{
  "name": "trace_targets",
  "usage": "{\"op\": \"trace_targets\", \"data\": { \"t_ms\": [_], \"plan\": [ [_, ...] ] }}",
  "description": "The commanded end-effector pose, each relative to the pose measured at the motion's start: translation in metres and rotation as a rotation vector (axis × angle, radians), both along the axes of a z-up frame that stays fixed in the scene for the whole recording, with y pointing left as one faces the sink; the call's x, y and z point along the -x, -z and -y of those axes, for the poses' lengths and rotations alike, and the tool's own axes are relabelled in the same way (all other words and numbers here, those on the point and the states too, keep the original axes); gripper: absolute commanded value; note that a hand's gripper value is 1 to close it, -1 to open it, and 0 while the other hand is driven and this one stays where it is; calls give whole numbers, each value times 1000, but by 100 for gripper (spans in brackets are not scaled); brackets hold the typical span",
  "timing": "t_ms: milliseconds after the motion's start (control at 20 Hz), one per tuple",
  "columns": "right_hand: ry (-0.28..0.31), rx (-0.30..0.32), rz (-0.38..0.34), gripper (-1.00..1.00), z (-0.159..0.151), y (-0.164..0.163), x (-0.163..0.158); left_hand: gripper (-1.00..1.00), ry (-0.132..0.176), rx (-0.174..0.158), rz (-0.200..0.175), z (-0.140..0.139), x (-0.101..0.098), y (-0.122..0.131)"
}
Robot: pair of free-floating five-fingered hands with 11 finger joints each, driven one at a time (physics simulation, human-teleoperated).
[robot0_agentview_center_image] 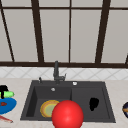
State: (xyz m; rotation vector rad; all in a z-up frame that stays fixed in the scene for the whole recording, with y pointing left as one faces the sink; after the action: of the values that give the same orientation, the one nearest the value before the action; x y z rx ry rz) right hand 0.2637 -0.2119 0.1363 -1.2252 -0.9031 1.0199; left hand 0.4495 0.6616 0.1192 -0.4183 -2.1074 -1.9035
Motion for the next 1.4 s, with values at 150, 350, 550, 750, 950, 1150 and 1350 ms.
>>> {"op": "trace_targets", "data": {
  "t_ms": [150, 350, 550, 750, 950, 1150, 1350],
  "plan": [
    [0, 0, 0, 0, 0, 0, 0, 100, 36, 80, 87, -17, 17, 0],
    [0, 0, 0, 0, 0, 0, 0, 100, 30, 93, 134, -23, 28, -30],
    [0, 0, 0, 0, 0, 0, 0, 100, 30, 90, 146, -27, 43, -54],
    [0, 0, 0, 0, 0, 0, 0, 100, 25, 78, 148, -26, 62, -56],
    [0, 0, 0, 0, 0, 0, 0, 100, 5, 72, 130, -17, 60, -54],
    [0, 0, 0, 0, 0, 0, 0, 100, 1, 68, 114, -12, 59, -46],
    [0, 0, 0, 0, 0, 0, 0, 100, 11, 69, 117, -12, 61, -32]
  ]
}}
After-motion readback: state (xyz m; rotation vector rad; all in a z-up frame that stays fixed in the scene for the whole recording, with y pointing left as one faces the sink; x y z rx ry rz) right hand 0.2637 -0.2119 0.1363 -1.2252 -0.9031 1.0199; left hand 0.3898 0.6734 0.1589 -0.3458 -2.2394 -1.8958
